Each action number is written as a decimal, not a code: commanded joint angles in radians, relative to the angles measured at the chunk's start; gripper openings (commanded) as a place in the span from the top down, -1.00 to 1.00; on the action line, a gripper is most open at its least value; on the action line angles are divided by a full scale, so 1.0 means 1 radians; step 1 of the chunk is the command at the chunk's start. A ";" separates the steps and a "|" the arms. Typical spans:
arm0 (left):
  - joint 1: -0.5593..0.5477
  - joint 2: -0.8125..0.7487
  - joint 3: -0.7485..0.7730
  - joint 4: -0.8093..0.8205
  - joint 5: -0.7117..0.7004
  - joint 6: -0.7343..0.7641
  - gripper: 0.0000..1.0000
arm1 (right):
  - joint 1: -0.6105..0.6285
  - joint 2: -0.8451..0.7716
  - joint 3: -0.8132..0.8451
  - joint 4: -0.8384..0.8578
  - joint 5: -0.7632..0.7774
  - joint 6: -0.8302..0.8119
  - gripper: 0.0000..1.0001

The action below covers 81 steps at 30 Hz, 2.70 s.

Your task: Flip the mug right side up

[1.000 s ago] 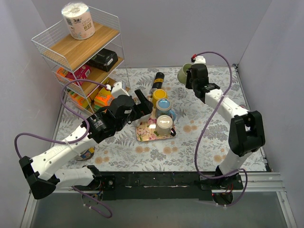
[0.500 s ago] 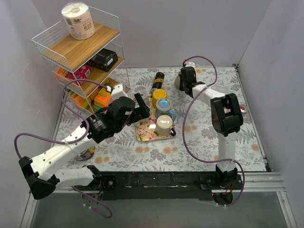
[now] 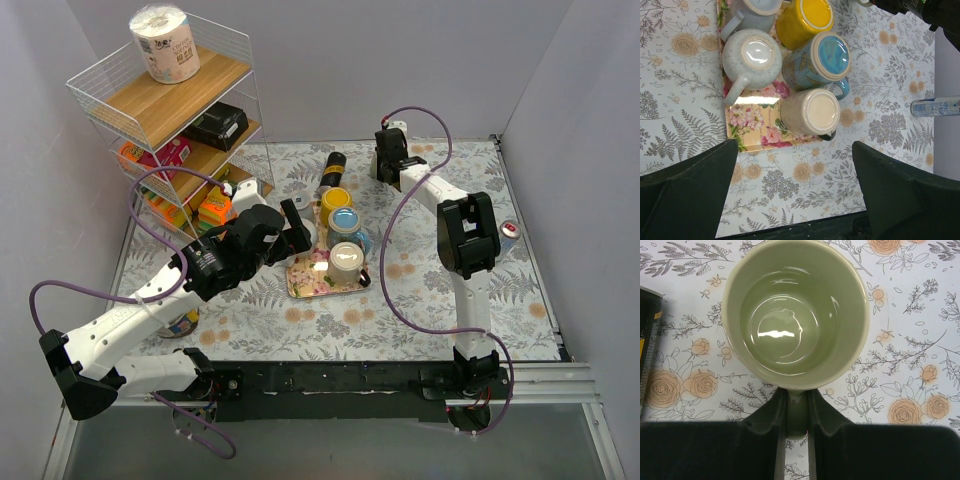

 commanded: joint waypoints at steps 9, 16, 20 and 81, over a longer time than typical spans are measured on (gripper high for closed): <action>0.006 0.003 0.009 -0.012 -0.010 -0.040 -0.96 | 0.001 -0.018 0.105 -0.015 0.017 -0.054 0.74; 0.006 -0.017 -0.020 -0.008 0.004 -0.072 -0.96 | 0.004 -0.018 0.074 -0.033 -0.001 -0.085 0.73; 0.006 -0.031 -0.040 -0.006 0.011 -0.089 -0.96 | 0.010 -0.028 0.057 -0.038 0.008 -0.106 0.62; -0.157 0.828 0.452 -0.224 0.077 -0.753 -0.86 | -0.105 -1.111 -0.411 -0.780 -0.172 0.291 -0.60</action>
